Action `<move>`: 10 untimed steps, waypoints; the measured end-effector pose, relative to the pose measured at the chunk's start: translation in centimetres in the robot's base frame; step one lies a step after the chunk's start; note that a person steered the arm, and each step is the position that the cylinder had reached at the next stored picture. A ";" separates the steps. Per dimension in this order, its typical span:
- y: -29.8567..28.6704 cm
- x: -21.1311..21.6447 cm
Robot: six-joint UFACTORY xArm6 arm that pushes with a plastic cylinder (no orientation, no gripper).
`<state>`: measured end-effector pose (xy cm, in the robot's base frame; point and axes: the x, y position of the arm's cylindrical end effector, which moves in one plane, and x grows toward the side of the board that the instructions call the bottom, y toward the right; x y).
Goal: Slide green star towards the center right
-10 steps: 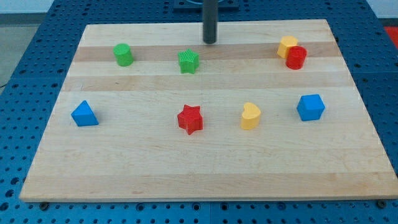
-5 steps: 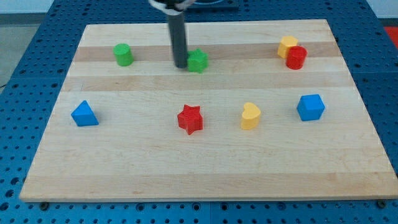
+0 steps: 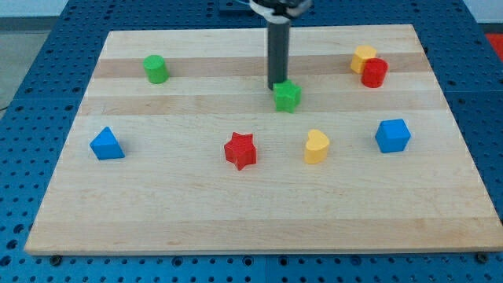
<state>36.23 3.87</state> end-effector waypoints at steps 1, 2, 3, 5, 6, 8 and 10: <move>-0.1 0.5; -6.0 0.2; -10.9 2.7; 0.4 4.5; 7.6 4.4; 10.7 4.3; 11.2 6.9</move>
